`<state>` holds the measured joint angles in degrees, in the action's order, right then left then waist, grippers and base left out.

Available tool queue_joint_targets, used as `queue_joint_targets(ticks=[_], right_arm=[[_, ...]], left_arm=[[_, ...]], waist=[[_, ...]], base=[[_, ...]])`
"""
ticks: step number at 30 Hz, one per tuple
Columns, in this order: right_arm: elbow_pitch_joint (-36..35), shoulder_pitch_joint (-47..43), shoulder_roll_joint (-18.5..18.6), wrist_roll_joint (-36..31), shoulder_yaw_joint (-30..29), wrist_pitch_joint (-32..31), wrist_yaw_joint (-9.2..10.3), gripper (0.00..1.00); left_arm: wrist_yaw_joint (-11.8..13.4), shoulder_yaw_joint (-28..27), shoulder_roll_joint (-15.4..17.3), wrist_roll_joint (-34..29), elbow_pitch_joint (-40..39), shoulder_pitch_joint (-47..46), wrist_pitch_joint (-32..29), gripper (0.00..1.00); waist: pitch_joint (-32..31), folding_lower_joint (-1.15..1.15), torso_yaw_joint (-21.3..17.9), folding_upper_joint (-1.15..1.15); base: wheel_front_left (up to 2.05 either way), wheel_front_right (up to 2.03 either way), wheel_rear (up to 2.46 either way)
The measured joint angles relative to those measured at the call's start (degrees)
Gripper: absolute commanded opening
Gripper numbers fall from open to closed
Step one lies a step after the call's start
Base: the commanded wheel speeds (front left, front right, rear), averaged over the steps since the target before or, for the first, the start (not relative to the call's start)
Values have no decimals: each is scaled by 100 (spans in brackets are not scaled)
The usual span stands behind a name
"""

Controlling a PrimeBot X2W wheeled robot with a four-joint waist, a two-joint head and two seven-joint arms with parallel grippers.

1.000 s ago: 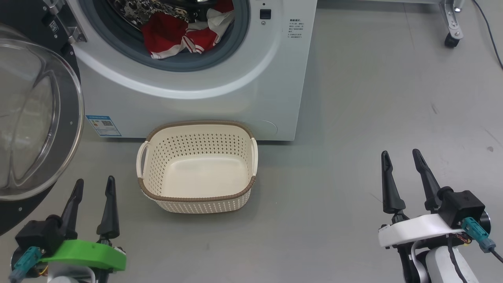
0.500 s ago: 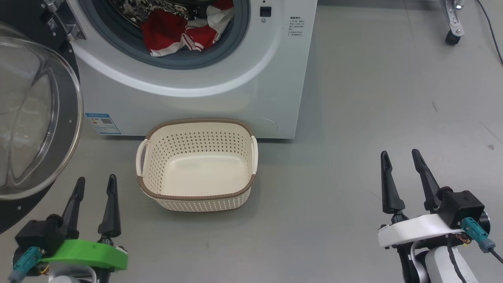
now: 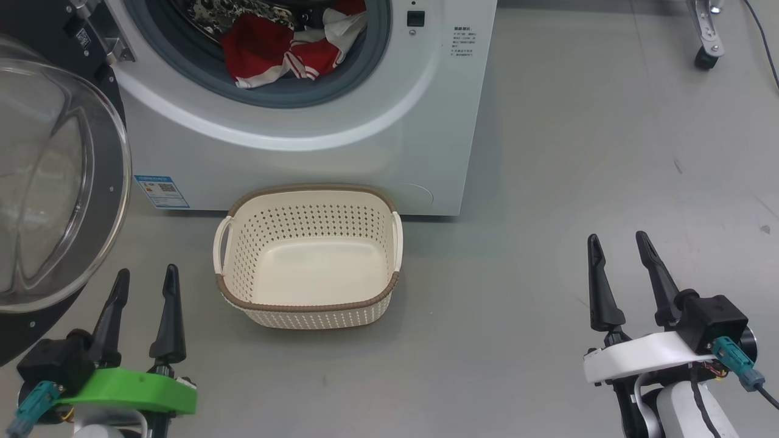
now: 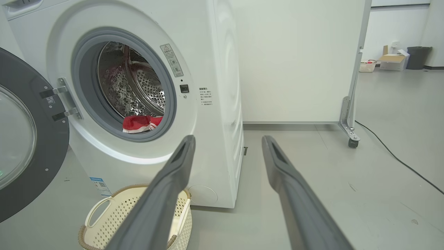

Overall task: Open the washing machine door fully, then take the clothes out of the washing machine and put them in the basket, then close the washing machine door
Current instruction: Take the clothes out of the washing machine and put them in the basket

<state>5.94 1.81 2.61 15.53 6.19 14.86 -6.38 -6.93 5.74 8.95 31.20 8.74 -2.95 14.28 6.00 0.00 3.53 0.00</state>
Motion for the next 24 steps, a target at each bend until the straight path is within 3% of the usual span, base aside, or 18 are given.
queue_joint_targets(ticks=[13,24], right_arm=[[14,0,-1,-2,24,0,0,100],[32,0,-5,-2,43,1,-1,100]], left_arm=[[0,7,9,7,-19,3,0,100],[0,141,96,-5,-89,4,1,100]], waist=[[10,0,30,0],[25,0,54,0]], base=[[75,-110,35],[130,-140,9]])
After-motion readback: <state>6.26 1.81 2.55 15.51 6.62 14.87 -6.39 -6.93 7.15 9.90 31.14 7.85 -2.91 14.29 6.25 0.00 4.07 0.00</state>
